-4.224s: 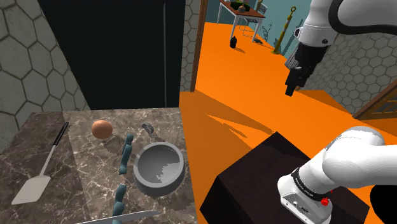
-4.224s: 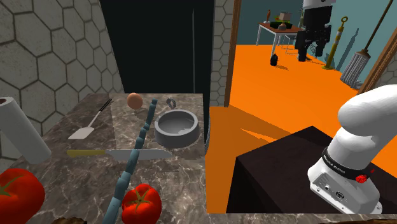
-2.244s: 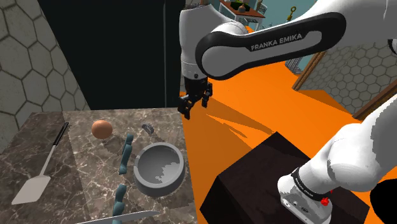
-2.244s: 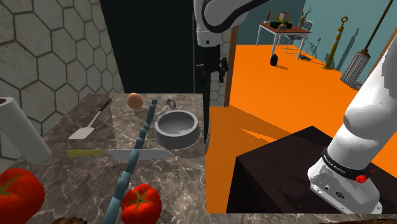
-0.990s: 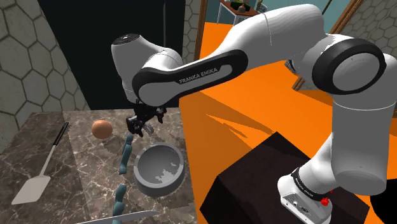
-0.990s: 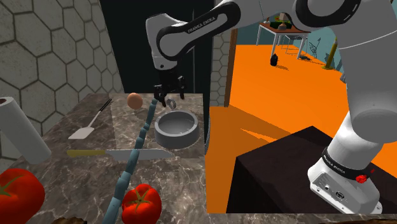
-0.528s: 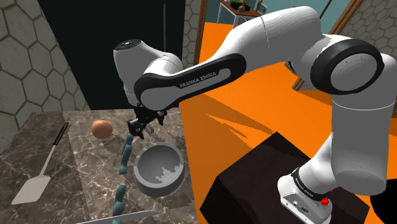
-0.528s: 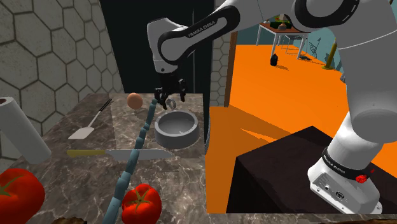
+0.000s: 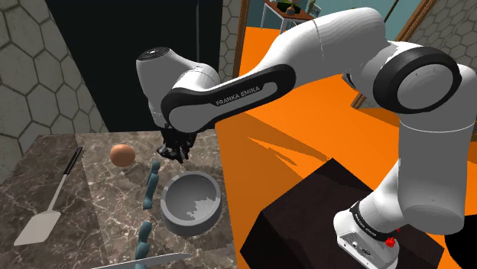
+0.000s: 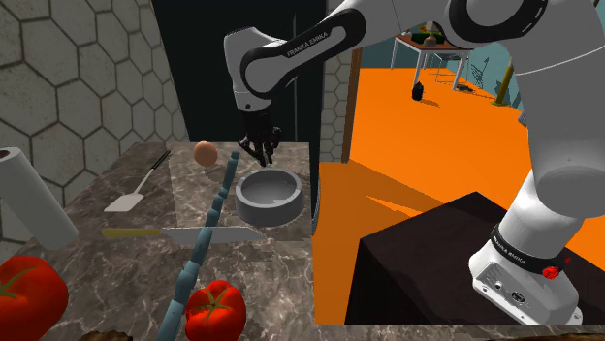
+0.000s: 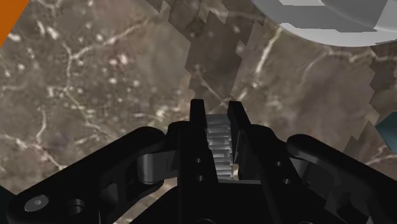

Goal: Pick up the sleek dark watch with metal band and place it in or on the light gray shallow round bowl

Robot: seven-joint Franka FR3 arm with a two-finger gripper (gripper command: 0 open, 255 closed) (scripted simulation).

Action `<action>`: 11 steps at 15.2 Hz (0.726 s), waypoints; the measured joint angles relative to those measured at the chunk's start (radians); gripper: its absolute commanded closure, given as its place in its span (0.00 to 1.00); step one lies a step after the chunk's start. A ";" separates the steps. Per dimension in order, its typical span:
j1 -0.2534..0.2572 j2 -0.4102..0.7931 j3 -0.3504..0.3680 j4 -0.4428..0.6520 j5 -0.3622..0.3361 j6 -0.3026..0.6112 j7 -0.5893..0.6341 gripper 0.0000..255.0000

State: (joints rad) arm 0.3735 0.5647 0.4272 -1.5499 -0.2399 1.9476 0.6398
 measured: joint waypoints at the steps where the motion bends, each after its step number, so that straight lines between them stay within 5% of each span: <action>1: 0.000 0.000 0.000 0.000 0.000 0.000 0.000 1.00; 11: -0.001 -0.026 0.007 0.040 0.013 -0.064 -0.008 1.00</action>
State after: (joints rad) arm 0.3723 0.5382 0.4346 -1.5104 -0.2270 1.8840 0.6316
